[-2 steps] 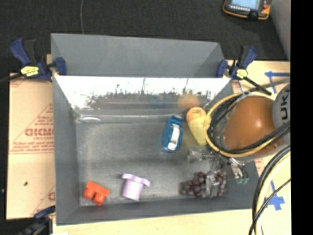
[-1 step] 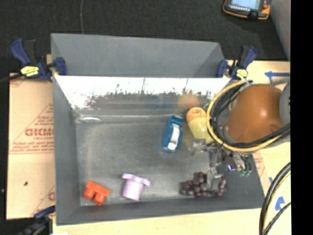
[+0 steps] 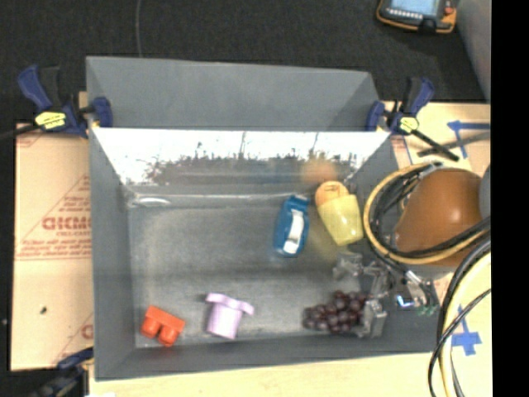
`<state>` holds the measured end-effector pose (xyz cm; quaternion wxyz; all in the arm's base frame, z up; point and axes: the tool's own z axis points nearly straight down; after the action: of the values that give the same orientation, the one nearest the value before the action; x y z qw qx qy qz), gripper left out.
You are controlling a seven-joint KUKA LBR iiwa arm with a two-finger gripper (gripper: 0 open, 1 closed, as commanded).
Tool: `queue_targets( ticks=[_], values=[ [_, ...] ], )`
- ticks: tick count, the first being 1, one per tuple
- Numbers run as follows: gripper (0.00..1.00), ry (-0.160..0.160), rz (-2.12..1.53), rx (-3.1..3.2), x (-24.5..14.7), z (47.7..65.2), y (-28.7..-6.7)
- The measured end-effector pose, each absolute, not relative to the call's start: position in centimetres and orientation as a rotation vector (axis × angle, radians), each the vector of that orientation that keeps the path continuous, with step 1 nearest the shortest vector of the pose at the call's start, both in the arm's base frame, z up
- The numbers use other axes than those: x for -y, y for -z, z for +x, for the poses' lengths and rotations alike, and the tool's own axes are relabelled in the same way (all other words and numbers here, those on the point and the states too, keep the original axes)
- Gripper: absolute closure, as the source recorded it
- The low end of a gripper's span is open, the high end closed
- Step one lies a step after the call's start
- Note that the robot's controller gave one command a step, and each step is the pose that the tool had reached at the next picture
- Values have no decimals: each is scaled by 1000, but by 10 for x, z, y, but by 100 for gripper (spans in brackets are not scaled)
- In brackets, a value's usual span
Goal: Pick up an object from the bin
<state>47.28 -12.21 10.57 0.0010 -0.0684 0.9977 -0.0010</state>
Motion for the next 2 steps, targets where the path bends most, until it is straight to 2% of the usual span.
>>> queue_targets(
  ticks=[1,2],
  values=[
    [0,0,-103,-3119,114,492,-71],
    [100,-2,62,-3131,123,488,-71]
  ],
)
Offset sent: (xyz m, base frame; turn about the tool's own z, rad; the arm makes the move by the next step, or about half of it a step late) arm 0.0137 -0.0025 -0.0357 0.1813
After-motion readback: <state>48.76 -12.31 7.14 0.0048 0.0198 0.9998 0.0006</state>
